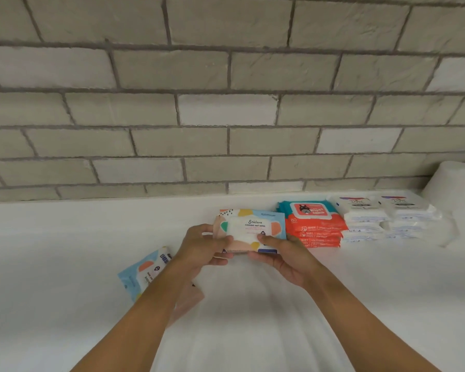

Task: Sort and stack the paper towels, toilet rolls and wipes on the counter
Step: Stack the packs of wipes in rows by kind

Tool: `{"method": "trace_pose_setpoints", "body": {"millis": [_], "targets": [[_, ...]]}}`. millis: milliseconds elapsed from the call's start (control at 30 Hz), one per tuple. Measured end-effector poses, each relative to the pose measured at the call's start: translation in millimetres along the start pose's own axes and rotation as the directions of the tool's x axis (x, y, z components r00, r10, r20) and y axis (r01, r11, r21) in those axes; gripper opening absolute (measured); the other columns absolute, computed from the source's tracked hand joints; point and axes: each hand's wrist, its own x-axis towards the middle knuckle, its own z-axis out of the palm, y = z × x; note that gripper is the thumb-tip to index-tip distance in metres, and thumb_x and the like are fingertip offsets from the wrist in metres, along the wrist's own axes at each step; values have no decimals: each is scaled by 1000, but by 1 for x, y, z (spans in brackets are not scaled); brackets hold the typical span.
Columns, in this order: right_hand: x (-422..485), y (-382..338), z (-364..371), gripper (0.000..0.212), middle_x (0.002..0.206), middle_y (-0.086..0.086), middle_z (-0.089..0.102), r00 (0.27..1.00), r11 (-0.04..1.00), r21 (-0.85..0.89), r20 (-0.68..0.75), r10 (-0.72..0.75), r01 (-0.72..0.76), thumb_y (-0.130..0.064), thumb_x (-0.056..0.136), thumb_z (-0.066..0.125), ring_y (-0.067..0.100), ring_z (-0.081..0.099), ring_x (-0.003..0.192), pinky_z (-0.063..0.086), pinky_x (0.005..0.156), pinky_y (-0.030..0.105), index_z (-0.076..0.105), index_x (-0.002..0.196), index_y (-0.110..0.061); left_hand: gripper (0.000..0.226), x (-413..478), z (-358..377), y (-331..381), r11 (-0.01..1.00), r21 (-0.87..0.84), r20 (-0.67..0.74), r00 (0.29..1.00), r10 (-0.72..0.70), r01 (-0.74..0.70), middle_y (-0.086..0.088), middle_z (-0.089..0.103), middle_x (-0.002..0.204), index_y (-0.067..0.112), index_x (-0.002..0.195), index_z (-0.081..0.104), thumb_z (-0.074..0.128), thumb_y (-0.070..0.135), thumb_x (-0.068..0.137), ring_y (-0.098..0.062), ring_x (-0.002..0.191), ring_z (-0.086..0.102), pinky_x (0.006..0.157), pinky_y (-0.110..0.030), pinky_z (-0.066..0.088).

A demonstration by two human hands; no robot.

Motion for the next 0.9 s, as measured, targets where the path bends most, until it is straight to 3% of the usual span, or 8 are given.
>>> {"method": "trace_pose_setpoints", "body": {"millis": [100,333,500,767,900], "targets": [[7,-1,-3,37,116,14,70,1000,996,85,9,4,-4,8,87,64,28,70,99,63,70,38,60,119,-10,39,15,6,-1,999,-44,-47,999,-2,0,-17,72,104,2,111,61,81,6,77,-31,71,75,55,-31,59],[27,8,-12,33,115,20,70,998,974,222,-28,62,-54,8,90,61,31,69,103,62,78,38,58,121,-2,26,39,16,-9,995,-88,-168,985,26,-41,-18,71,97,3,97,62,78,-2,77,-28,58,69,52,-35,59],[38,20,-19,38,123,24,65,994,947,319,-85,72,-41,7,92,58,36,64,113,63,68,34,53,129,-1,29,47,20,-23,995,-91,-240,971,22,-45,-17,71,98,1,96,62,80,-1,74,-38,72,73,63,-46,62],[42,25,-21,28,119,28,64,972,960,280,-226,65,1,3,94,57,36,68,102,62,58,30,53,122,5,31,52,26,-31,998,-5,-299,953,52,-56,-12,72,94,11,97,62,82,8,74,-25,66,74,59,-38,62],[41,27,-20,19,115,29,66,961,961,275,-259,98,-24,2,91,61,36,68,104,63,67,39,58,110,6,36,49,27,-29,998,35,-303,951,67,-60,-11,69,98,10,105,59,81,11,77,-27,69,74,49,-29,59]]}}
